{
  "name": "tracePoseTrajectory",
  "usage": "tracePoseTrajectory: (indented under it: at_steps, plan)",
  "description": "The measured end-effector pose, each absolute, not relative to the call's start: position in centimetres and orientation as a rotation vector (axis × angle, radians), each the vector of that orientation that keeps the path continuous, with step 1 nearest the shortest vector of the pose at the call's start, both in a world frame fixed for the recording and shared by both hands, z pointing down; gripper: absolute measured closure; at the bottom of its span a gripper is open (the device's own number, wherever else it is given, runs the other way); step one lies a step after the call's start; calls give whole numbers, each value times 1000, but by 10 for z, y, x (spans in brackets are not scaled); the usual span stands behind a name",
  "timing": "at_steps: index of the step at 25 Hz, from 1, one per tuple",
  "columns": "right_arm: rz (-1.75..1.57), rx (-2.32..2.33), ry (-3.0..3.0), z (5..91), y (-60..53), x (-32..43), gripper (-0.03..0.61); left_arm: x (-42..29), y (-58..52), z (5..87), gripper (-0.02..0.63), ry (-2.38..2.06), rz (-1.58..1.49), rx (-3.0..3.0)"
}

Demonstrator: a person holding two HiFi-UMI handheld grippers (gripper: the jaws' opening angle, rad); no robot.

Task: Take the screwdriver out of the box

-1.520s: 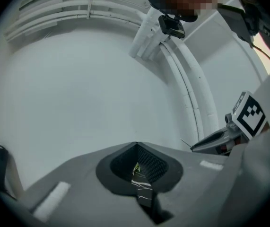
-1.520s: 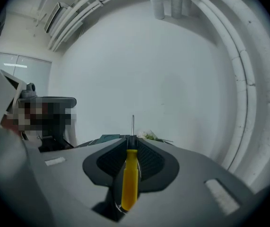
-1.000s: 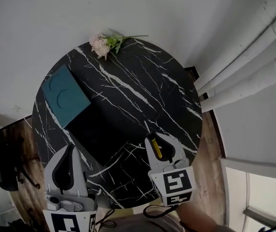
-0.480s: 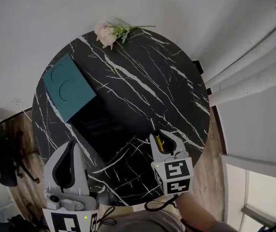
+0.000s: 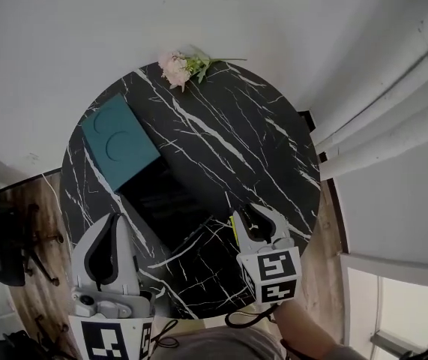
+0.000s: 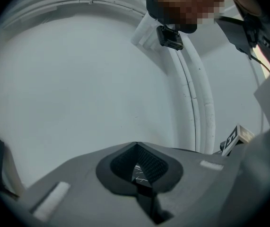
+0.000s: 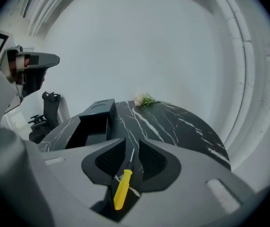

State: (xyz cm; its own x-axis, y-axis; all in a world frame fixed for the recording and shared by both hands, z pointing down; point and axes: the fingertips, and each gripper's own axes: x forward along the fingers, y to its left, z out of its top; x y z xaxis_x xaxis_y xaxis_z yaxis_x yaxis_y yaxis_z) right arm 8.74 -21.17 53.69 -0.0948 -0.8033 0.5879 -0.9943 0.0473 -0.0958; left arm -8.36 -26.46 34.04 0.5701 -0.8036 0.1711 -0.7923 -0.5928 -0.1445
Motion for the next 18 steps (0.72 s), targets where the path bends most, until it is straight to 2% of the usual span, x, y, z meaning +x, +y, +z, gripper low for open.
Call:
tracePoseTrajectory:
  at_steps: [6, 18]
  plan:
    - [525, 1864, -2085, 455, -220, 84, 477, -98, -262, 300, 612, 1463, -238, -2647]
    - [28, 1804, -2485, 272, -245, 24, 526, -143, -253, 217, 612, 1653, -74, -2420]
